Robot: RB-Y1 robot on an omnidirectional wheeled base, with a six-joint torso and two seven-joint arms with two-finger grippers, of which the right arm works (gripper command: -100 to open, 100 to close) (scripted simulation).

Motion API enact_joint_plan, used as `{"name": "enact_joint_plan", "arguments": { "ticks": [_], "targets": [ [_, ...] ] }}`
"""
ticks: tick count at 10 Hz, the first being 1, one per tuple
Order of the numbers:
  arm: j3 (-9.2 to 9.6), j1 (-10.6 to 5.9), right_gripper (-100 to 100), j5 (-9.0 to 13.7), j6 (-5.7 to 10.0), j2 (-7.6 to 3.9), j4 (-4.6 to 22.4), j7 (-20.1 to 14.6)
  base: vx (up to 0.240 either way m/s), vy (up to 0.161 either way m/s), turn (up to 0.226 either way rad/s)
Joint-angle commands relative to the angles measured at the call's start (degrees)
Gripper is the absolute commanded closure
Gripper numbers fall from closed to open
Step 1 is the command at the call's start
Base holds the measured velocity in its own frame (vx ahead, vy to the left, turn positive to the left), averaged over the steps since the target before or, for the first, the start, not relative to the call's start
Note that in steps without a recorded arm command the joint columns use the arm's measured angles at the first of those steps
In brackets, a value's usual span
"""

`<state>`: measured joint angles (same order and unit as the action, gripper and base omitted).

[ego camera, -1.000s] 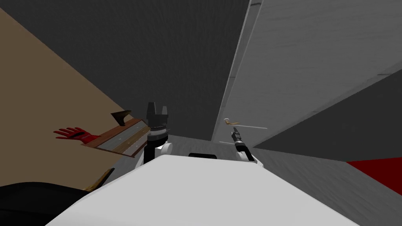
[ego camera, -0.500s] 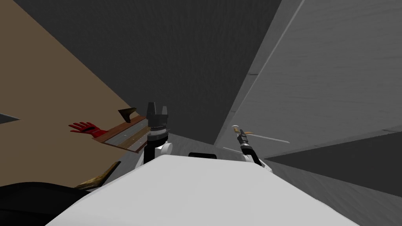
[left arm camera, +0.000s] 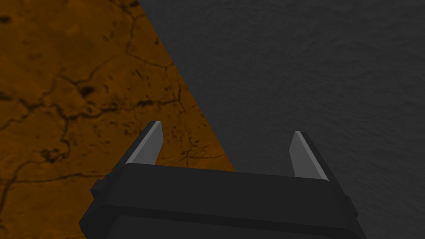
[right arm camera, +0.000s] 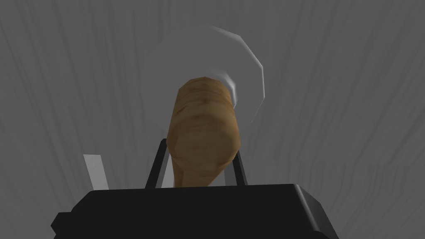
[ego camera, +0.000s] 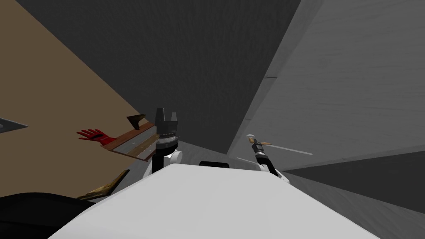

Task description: Pull the door open

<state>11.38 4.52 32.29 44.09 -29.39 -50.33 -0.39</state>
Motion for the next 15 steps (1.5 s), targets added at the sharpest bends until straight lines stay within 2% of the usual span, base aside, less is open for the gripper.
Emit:
{"name": "enact_joint_plan", "arguments": {
  "ticks": [1,3,4,6,12,13,14,15],
  "targets": [
    [0.08,0.05,100,-0.1,0.04,0.03,0.0,0.1,-0.014,0.001,0.004],
    [0.08,0.05,100,-0.1,0.04,0.03,0.0,0.1,-0.003,0.0,0.0],
    [1.07,0.91,100,0.0,0.79,-0.99,-0.3,-0.7,-0.128,-0.025,0.124],
    [1.94,1.62,100,0.1,1.54,-1.89,-0.6,-1.4,-0.19,-0.044,0.131],
    [6.12,5.05,100,0.3,5.13,-6.2,-2.2,-4.7,-0.22,-0.063,0.147],
    [5.94,4.32,100,0.2,4.73,-5.55,-1.4,-4.5,-0.081,-0.019,0.034],
    [7.28,5.33,100,0.5,6.27,-6.5,-1.4,-5.3,-0.134,-0.03,0.149],
    [7.57,5.56,100,0.6,6.68,-6.78,-1.4,-5.4,-0.216,-0.06,0.157]
  ]
}}
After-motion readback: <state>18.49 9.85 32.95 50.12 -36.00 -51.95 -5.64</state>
